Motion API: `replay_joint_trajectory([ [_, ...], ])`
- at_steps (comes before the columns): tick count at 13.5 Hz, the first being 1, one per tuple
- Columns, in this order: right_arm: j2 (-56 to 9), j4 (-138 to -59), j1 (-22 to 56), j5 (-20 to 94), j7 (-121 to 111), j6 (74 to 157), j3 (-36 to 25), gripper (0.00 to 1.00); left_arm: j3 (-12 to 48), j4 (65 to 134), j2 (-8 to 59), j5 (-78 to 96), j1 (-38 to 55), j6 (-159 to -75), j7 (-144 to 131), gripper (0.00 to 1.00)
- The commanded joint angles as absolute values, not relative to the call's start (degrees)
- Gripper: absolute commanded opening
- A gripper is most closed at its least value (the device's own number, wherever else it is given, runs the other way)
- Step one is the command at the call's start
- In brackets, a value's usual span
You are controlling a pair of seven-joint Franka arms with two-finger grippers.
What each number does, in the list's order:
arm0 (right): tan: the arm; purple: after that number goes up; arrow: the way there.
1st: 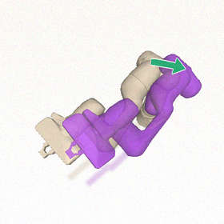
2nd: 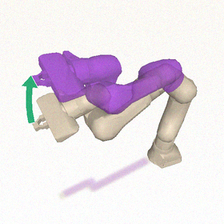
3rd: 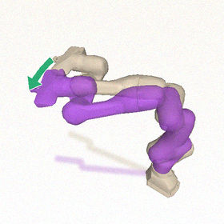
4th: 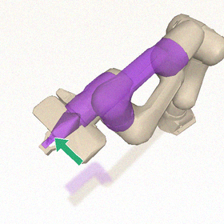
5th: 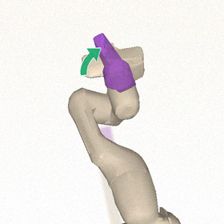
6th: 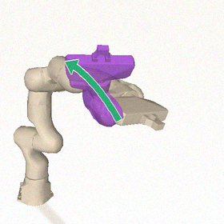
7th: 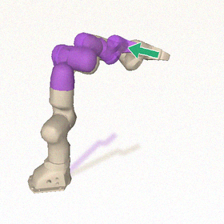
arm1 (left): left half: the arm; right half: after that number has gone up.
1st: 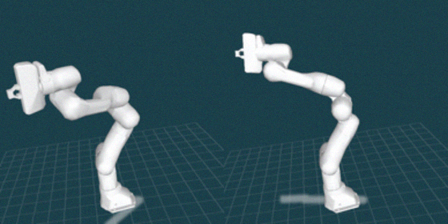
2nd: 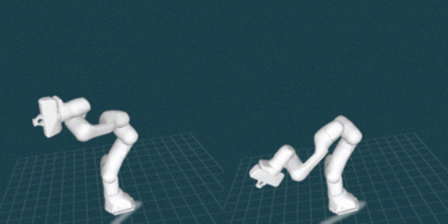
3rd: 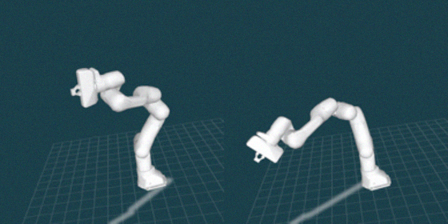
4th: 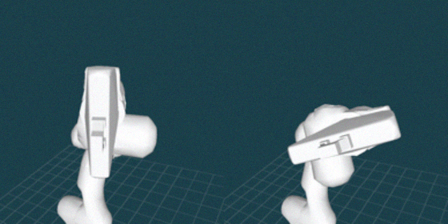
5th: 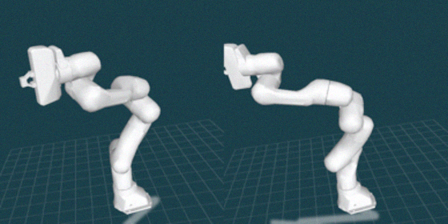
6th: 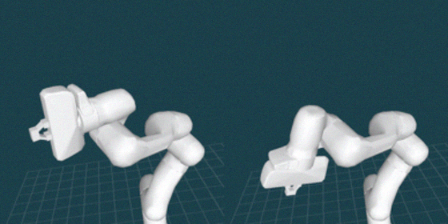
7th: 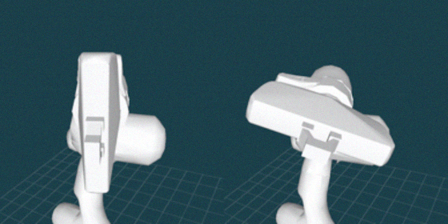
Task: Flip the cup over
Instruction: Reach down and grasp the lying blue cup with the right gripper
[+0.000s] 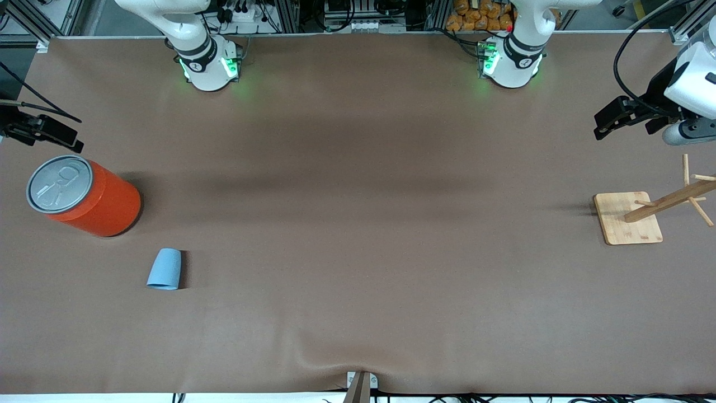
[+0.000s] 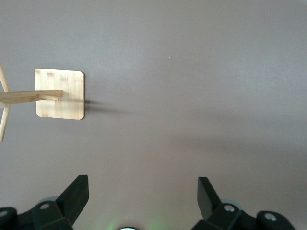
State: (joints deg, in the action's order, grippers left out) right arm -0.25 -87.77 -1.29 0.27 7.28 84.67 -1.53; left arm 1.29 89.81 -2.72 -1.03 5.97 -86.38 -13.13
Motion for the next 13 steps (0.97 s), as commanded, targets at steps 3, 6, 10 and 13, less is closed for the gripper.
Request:
replay_joint_trajectory([
  [3, -0.09, -87.89, -1.67, -0.44, 7.12, 85.43, -1.14, 1.0, 1.41, 88.51, -2.55, -1.49, 5.8, -84.55, -11.87, 1.0],
  [6, -1.22, -89.9, -1.58, -0.44, 7.12, 87.26, -1.14, 1.0, 1.32, 88.16, -2.11, -0.8, 5.63, -84.64, -11.95, 1.0],
  [10, -8.24, -97.73, -1.41, -0.35, 7.12, 99.55, -1.06, 1.0, 1.32, 87.36, -1.58, -0.7, 5.8, -84.55, -12.57, 1.0],
  [13, -17.64, -98.0, -0.53, -0.44, 7.03, 105.88, -1.14, 1.0, 1.41, 87.36, -2.19, -0.7, 5.8, -84.46, -12.04, 1.0],
])
